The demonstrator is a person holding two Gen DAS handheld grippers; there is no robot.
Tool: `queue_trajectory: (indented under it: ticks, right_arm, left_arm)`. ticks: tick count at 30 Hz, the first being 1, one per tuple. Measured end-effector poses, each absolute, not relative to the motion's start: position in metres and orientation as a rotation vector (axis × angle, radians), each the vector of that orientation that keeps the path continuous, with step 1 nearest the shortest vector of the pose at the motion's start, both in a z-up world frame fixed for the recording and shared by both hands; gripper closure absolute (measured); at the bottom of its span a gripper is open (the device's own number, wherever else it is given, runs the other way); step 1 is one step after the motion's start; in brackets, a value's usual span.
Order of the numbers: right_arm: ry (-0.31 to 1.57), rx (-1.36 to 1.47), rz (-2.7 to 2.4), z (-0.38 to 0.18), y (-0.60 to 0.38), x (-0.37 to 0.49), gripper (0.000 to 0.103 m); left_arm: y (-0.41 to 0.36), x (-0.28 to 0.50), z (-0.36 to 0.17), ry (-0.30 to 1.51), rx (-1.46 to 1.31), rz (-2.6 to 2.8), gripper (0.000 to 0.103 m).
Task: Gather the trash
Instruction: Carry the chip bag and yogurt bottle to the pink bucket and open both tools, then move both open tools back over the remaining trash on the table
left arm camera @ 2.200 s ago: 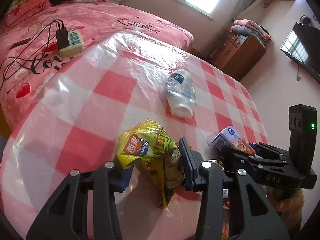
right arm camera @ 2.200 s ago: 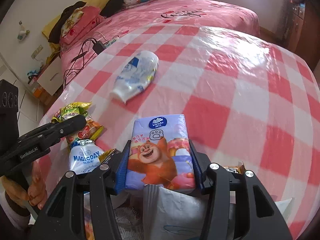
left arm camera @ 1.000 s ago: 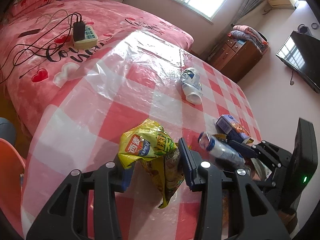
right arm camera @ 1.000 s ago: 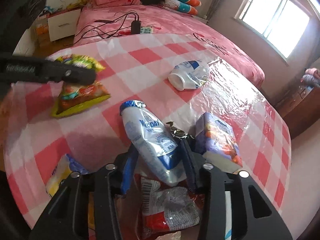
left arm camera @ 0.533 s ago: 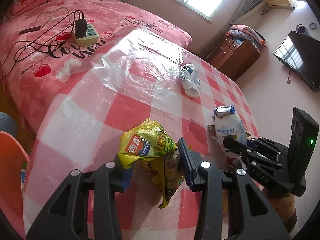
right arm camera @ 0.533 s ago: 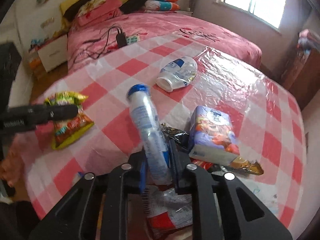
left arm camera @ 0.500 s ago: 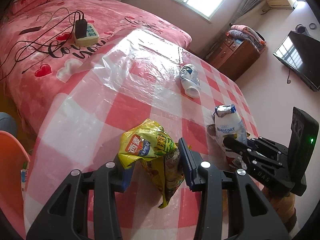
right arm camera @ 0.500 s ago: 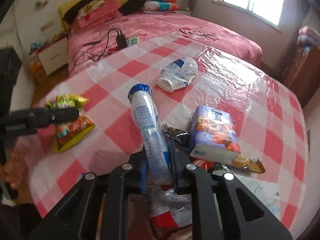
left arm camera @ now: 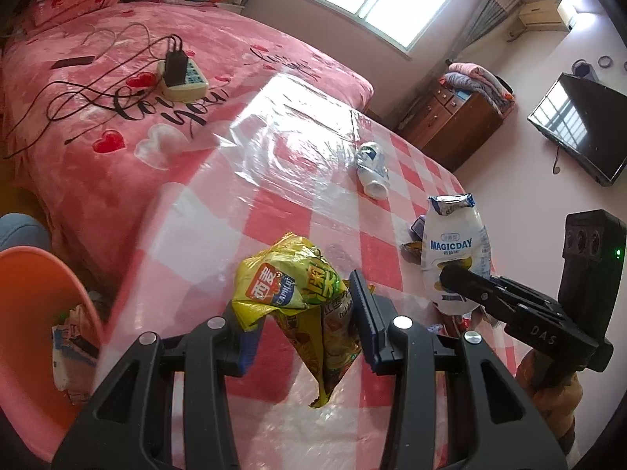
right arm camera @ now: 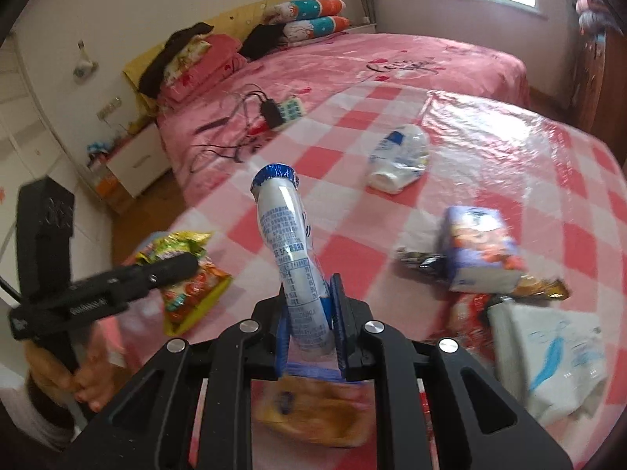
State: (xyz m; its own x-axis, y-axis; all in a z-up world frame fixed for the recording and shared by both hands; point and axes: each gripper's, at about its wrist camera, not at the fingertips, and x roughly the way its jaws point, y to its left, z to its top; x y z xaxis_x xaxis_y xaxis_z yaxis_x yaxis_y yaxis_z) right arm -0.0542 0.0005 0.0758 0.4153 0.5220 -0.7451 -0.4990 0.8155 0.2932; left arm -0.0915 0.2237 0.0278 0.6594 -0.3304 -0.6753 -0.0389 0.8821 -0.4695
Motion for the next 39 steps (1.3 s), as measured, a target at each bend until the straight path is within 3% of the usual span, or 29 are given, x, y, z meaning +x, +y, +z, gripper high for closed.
queue_trajectory:
  ticks: [17,30,32,34,35,39]
  right_arm:
    - [1.043,0.093,0.972,0.088,0.131,-0.089,0.083]
    - [1.161,0.011,1.110,0.055,0.244,-0.115,0.080]
    - [1.215,-0.003,1.105,0.042,0.252,-0.116,0.059]
    - [1.222,-0.003,1.087,0.036,0.250,-0.118,0.046]
    - [1.209,-0.005,1.071,0.036,0.246,-0.119,0.041]
    - [1.115,0.023,0.993,0.051,0.215,-0.117,0.029]
  left_arm:
    - [0.330,-0.166,0.023,0.811,-0.538,0.051,0.060]
    - [0.416,-0.209,-0.016,0.840,-0.589,0.286,0.057]
    - [0.425,-0.211,-0.028,0.869,-0.610,0.319,0.045]
    - [0.432,-0.215,-0.037,0.888,-0.619,0.359,0.036]
    - [0.435,-0.217,-0.039,0.892,-0.614,0.384,0.028]
    - [0.436,-0.224,-0.042,0.887,-0.586,0.421,0.022]
